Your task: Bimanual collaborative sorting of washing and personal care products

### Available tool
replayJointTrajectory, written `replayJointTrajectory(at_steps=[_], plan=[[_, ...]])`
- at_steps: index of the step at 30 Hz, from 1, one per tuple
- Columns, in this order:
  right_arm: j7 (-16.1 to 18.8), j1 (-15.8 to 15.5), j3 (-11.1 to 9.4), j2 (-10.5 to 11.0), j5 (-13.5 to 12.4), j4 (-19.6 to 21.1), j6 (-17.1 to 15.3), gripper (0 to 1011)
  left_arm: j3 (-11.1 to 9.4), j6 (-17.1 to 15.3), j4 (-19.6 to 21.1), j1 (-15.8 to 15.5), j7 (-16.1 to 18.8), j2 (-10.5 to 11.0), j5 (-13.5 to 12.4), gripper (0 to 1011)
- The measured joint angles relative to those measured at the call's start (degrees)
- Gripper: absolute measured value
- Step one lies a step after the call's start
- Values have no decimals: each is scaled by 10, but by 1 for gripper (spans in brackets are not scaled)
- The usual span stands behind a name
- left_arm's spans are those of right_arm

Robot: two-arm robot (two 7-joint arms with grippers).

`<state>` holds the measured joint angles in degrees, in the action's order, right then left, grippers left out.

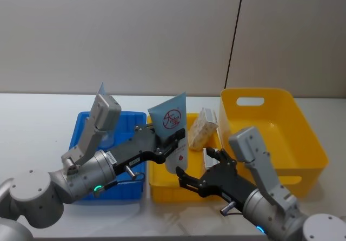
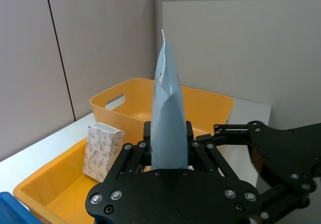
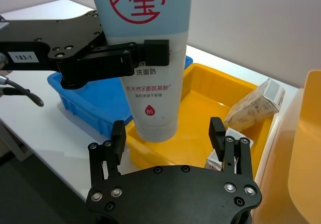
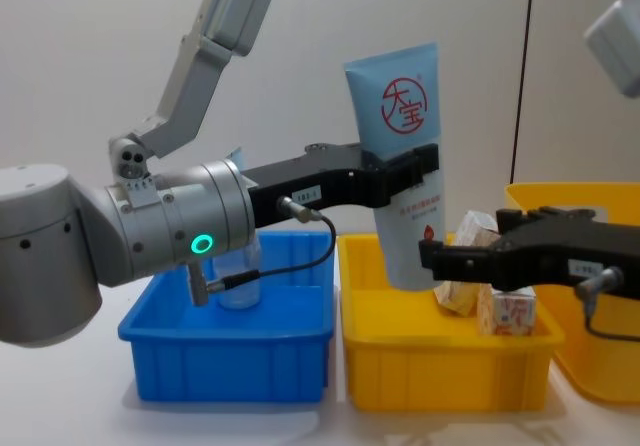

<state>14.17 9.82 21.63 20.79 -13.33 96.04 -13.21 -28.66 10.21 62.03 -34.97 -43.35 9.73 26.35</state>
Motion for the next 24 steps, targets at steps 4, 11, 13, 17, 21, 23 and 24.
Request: replayJointTrajectory(at_steps=[4,11,13,17,21,23,24], plan=[[0,18,12,-7,20,-24,17,1004,0,0,0,0,-1,0,0,282],[0,47,31,-24,46,-65,45,1003,-1,1,-1,0,-1,0,0,282],[1,57,37,-31,52,-79,52,1003,-1,1,-1,0,-1,0,0,282],[1,73,47,-44,64,-104,62,1003,-1,1,-1,0,-2,0,0,282],[1,81,51,-53,71,-118,65,1003,-1,1,-1,0,-2,0,0,282],[0,87,55,-59,76,-130,68,1003,-1,1,-1,0,-2,0,0,282],[-1,89,55,-60,77,-133,68,1004,-1,1,-1,0,-2,0,0,282]])
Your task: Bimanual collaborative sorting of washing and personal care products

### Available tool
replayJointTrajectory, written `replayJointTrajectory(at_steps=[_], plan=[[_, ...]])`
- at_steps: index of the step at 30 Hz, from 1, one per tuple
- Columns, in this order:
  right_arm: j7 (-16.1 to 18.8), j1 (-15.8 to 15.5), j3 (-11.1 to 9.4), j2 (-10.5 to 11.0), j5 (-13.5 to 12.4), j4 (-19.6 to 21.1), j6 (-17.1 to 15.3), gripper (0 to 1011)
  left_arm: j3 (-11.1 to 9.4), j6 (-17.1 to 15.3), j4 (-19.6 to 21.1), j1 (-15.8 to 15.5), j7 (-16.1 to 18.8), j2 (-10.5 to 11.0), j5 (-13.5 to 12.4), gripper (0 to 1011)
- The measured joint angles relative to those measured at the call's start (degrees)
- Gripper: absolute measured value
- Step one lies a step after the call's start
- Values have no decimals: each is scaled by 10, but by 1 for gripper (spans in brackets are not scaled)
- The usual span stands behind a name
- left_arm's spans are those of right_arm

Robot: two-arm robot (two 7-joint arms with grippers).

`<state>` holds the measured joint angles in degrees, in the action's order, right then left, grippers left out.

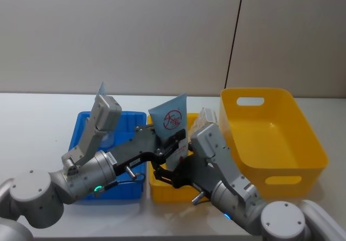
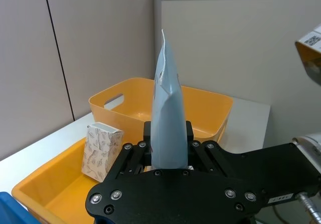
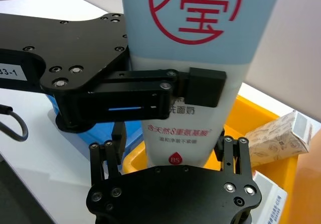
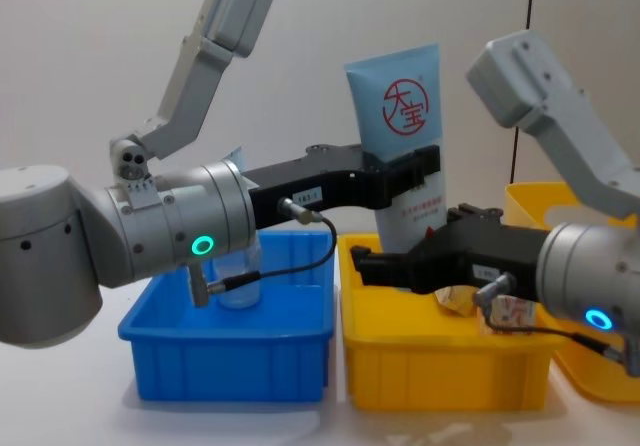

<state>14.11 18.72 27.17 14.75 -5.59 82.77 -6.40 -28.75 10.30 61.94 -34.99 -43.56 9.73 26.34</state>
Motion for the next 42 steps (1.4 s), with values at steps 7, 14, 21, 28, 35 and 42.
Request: replayJointTrajectory(at_steps=[7,14,21,28,35,42], plan=[[-4,12,7,-12,11,-22,4,840,0,0,0,0,0,0,0,282],[-6,18,10,-18,16,-32,6,662,0,0,0,0,0,0,0,282],[-7,21,12,-22,18,-39,8,616,0,0,0,0,0,0,0,301],[-7,22,12,-23,20,-41,8,604,0,0,0,0,0,0,0,499],[-16,18,4,-25,22,-38,9,597,0,0,0,0,0,0,0,711],[-42,15,-13,-26,31,-33,16,596,0,0,0,0,0,0,0,939]])
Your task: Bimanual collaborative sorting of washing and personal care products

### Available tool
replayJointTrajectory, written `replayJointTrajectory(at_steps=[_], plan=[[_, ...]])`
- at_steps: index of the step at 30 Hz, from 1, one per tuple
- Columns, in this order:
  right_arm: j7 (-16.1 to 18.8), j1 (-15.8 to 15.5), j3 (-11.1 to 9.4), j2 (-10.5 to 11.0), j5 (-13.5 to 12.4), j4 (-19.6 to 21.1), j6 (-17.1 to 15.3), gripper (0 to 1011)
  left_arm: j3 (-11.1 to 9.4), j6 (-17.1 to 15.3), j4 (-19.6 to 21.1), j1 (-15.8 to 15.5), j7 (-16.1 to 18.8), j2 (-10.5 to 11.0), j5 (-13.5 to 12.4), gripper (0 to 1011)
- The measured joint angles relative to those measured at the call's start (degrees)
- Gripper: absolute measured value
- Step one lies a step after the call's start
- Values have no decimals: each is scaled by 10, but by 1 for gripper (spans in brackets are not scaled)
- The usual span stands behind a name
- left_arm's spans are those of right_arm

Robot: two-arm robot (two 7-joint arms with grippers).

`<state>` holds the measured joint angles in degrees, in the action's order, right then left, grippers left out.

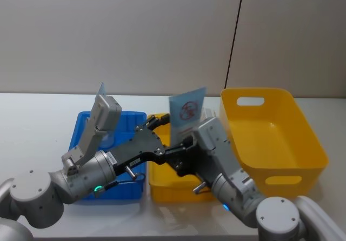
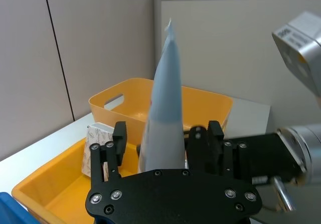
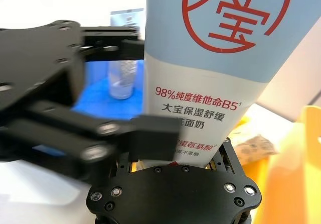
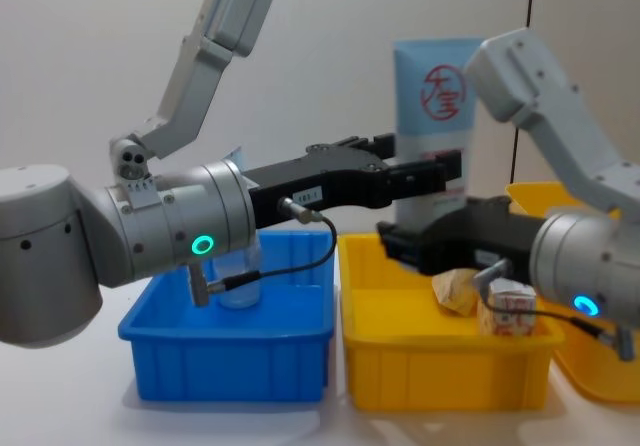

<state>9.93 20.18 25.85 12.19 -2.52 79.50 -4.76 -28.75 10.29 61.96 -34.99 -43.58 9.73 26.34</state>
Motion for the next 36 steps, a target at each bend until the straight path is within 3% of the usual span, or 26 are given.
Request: replayJointTrajectory(at_steps=[4,22,26,36], plan=[[-16,-1,-12,1,5,2,6,596,0,0,0,0,0,0,0,1001],[-98,2,-89,14,25,15,30,595,0,0,0,0,0,0,0,1001],[-113,2,-110,17,25,20,22,595,0,0,0,0,0,0,0,1001],[-125,-1,-156,26,10,36,-44,595,0,0,0,0,0,0,0,1001]])
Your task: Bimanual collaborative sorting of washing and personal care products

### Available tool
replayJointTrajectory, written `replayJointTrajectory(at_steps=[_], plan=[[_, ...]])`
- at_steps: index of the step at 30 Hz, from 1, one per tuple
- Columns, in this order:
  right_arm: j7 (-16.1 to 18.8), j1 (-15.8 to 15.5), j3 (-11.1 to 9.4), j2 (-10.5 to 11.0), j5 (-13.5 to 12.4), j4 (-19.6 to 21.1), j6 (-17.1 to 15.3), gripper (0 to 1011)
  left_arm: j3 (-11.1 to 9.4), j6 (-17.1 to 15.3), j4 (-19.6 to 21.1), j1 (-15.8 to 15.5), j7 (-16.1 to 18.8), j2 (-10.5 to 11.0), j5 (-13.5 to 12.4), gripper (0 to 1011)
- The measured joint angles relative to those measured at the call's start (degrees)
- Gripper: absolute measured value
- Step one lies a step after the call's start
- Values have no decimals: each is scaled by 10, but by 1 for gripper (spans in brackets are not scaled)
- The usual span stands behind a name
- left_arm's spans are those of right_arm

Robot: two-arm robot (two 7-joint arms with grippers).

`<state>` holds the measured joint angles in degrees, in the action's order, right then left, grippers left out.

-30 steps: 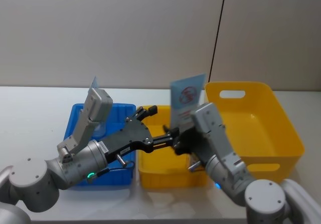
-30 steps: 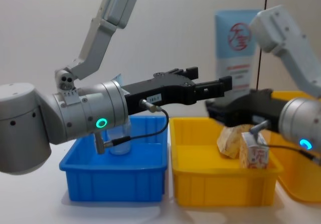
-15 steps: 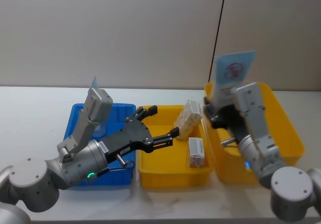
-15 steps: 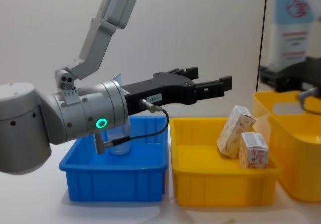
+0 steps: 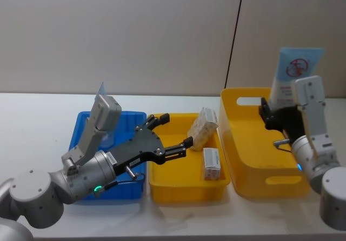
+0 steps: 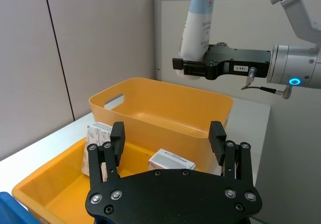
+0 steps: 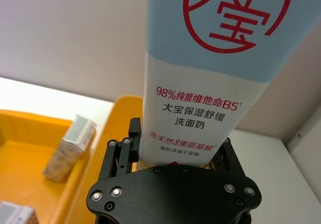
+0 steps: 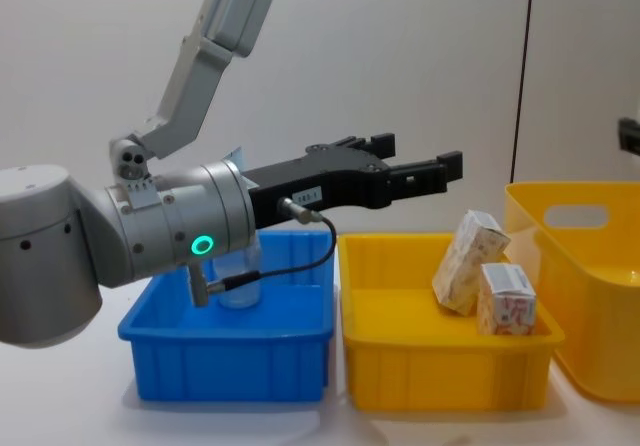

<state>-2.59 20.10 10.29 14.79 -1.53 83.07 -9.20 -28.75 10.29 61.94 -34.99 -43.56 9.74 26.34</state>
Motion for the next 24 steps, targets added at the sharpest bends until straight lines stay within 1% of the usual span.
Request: replayJointTrajectory(at_steps=[3,7,9,10,16,24], plan=[[2,-1,-7,1,-6,3,-18,595,0,0,0,0,0,0,0,1001],[11,-2,-20,3,-18,7,-54,595,0,0,0,0,0,0,0,1001],[15,-2,-23,3,-22,8,-66,595,0,0,0,0,0,0,0,1001],[19,-2,-27,3,-26,8,-80,595,0,0,0,0,0,0,0,1001],[31,-1,-37,3,-38,1,-120,595,0,0,0,0,0,0,0,1002],[40,2,-43,2,-44,-14,-146,595,0,0,0,0,0,0,0,1001]])
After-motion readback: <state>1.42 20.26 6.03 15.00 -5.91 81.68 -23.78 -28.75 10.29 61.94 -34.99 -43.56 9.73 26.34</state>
